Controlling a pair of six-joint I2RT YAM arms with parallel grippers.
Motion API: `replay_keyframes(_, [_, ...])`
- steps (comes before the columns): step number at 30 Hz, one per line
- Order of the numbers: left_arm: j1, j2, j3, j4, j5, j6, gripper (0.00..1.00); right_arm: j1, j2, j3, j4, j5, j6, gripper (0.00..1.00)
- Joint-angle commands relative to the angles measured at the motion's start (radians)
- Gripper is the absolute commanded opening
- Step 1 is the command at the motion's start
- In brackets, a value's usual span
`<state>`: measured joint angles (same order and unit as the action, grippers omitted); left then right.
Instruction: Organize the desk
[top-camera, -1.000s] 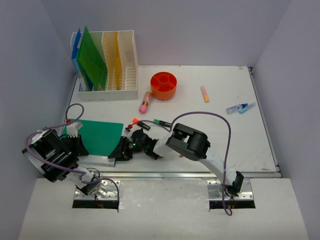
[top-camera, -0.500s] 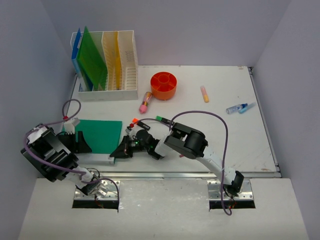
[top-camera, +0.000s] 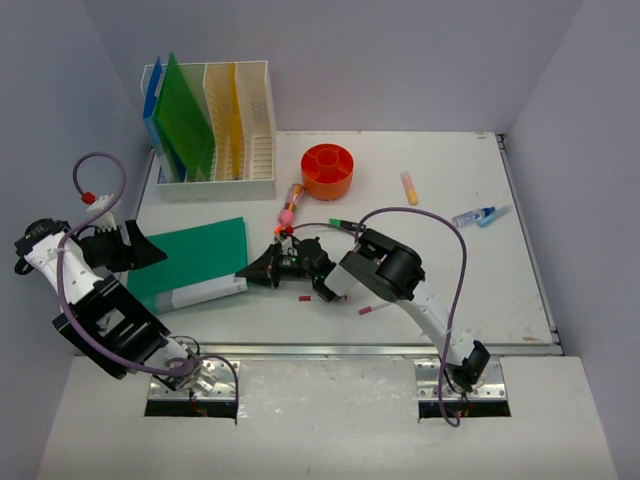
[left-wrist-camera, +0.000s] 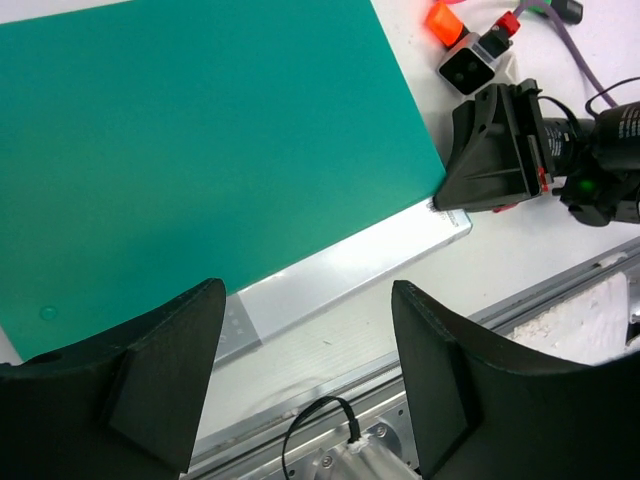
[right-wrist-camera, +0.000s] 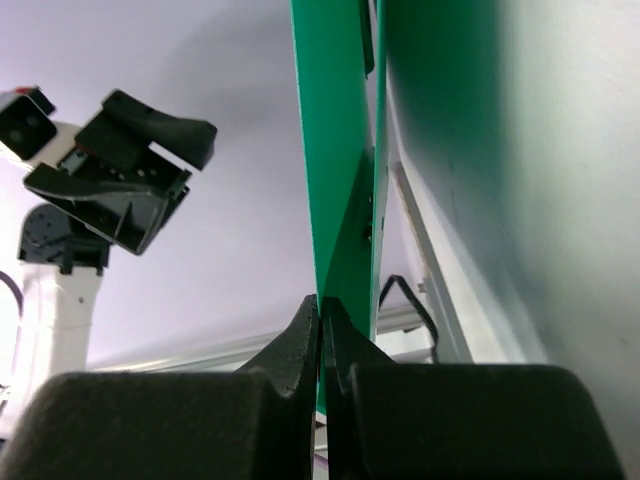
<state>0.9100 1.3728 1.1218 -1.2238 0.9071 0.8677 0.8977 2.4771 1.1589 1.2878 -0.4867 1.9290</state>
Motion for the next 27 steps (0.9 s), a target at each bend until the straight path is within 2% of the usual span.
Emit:
replay_keyframes(1, [0.007,-0.007,0.039,0.016,0.024,-0.095,0.65,-0.006,-0.049,0.062,0.24,0.058,0.118,0.0])
replay_keyframes(5, [0.014,0.082,0.052,0.023,-0.018,-0.117,0.64,-0.01,-0.055,0.059,0.243,0.083,0.15,0.0])
replay_keyframes(9, [0.012,0.102,0.08,-0.086,0.04,0.013,0.65,-0.024,-0.07,0.033,0.23,0.11,0.176,0.0])
replay_keyframes(10, [0.008,0.067,0.069,-0.094,0.053,0.057,0.67,-0.027,-0.072,0.029,0.227,0.115,0.18,0.0])
replay_keyframes(12, [-0.034,-0.058,0.023,-0.092,0.024,0.284,0.7,-0.032,-0.069,0.033,0.22,0.12,0.188,0.0])
replay_keyframes(14, [-0.083,-0.191,-0.043,-0.076,-0.013,0.423,0.76,-0.034,-0.069,0.041,0.212,0.123,0.191,0.0])
replay_keyframes(15, [-0.086,-0.206,-0.067,-0.075,-0.014,0.433,0.76,-0.036,-0.069,0.041,0.21,0.123,0.191,0.0])
replay_keyframes(16, [-0.112,-0.319,-0.098,-0.07,-0.026,0.505,0.8,-0.036,-0.072,0.042,0.206,0.125,0.192,0.0])
replay_keyframes(17, [-0.114,-0.328,-0.102,-0.073,-0.033,0.555,0.81,-0.036,-0.073,0.04,0.206,0.125,0.192,0.0])
replay_keyframes(18, [-0.13,-0.394,-0.132,-0.07,-0.04,0.603,0.82,-0.036,-0.08,0.037,0.203,0.126,0.193,0.0])
replay_keyframes(19, [-0.138,-0.451,-0.159,-0.071,-0.047,0.716,0.84,-0.034,-0.087,0.028,0.2,0.129,0.195,0.0])
replay_keyframes(24, [-0.141,-0.665,-0.322,-0.088,-0.1,0.983,0.88,-0.038,-0.115,0.012,0.194,0.129,0.203,0.0])
replay_keyframes(27, [-0.141,-0.777,-0.458,-0.035,-0.133,1.076,0.89,-0.039,-0.14,-0.003,0.194,0.125,0.209,0.0])
